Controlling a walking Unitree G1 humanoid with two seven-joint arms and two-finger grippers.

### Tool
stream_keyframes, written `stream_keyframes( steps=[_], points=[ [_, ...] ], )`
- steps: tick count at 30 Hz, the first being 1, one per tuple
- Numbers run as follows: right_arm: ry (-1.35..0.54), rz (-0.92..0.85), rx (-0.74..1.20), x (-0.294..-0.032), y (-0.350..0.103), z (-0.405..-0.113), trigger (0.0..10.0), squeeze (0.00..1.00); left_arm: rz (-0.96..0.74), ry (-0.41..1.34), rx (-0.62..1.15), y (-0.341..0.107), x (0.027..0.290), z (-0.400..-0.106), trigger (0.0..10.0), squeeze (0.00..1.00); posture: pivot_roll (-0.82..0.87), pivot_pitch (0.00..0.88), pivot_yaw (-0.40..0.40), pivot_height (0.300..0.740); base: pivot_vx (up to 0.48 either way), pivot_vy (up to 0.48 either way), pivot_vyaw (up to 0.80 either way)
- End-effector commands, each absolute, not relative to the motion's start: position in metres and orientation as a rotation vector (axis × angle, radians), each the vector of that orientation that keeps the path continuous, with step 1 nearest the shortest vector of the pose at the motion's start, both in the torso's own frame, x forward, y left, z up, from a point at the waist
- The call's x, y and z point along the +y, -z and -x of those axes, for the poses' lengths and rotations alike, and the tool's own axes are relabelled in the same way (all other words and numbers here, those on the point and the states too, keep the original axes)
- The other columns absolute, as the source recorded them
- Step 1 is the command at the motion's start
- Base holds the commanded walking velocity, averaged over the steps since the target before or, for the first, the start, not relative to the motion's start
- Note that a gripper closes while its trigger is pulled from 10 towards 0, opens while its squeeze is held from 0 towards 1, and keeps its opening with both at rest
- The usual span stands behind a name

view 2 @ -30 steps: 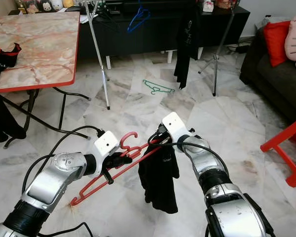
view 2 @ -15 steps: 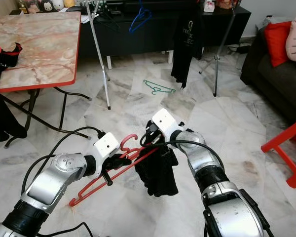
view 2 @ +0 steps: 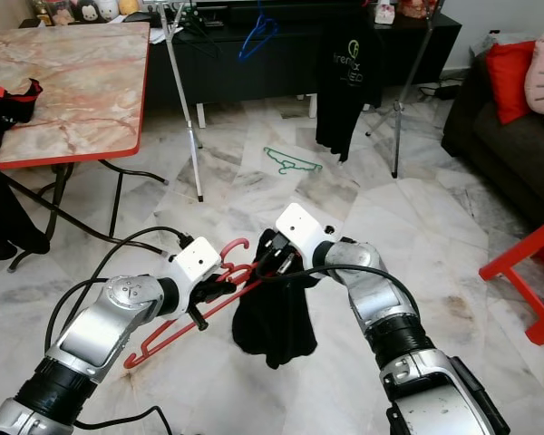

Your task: Hang hanger

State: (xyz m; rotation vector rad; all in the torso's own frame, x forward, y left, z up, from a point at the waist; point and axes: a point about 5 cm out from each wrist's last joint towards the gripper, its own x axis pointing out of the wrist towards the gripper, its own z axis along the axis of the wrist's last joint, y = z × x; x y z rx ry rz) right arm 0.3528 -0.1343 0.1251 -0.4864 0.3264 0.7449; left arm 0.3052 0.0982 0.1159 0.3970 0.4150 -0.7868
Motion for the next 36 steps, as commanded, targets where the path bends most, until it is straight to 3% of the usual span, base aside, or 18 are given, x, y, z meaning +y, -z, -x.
stream_keyframes(
  steps=[1, 8, 16, 20, 27, 29, 36],
  points=[
    [-0.762, 0.481, 0.291, -0.131, -0.134, -0.351, 10.0, 0.0, -0.421, 0.731, 0.397, -0.12, 0.101, -0.312, 10.0, 0.0, -0.06, 0.065, -0.045, 0.74, 0.0, 0.0, 0.0],
    [-0.72, 0.479, 0.287, -0.13, -0.14, -0.346, 10.0, 0.0, -0.497, 0.648, 0.454, -0.112, 0.109, -0.316, 10.0, 0.0, -0.06, 0.069, -0.043, 0.74, 0.0, 0.0, 0.0],
    [-0.558, 0.5, 0.349, -0.146, -0.132, -0.352, 10.0, 0.0, -0.535, 0.533, 0.452, -0.111, 0.12, -0.324, 10.0, 0.0, -0.06, 0.071, -0.042, 0.74, 0.0, 0.0, 0.0],
    [-0.645, 0.492, 0.35, -0.137, -0.132, -0.343, 10.0, 0.0, -0.509, 0.53, 0.416, -0.116, 0.118, -0.326, 10.0, 0.0, -0.06, 0.071, -0.043, 0.74, 0.0, 0.0, 0.0],
    [-0.713, 0.516, 0.331, -0.133, -0.132, -0.339, 10.0, 0.0, -0.332, 0.68, 0.361, -0.127, 0.101, -0.32, 10.0, 0.0, -0.06, 0.07, -0.043, 0.74, 0.0, 0.0, 0.0],
    [-0.707, 0.521, 0.307, -0.134, -0.137, -0.341, 10.0, 0.0, -0.332, 0.769, 0.359, -0.127, 0.097, -0.313, 10.0, 0.0, -0.06, 0.07, -0.043, 0.74, 0.0, 0.0, 0.0],
    [-0.599, 0.644, 0.277, -0.15, -0.15, -0.355, 10.0, 0.0, -0.353, 0.84, 0.359, -0.126, 0.099, -0.306, 10.0, 0.0, -0.06, 0.069, -0.042, 0.74, 0.0, 0.0, 0.0]
  ],
)
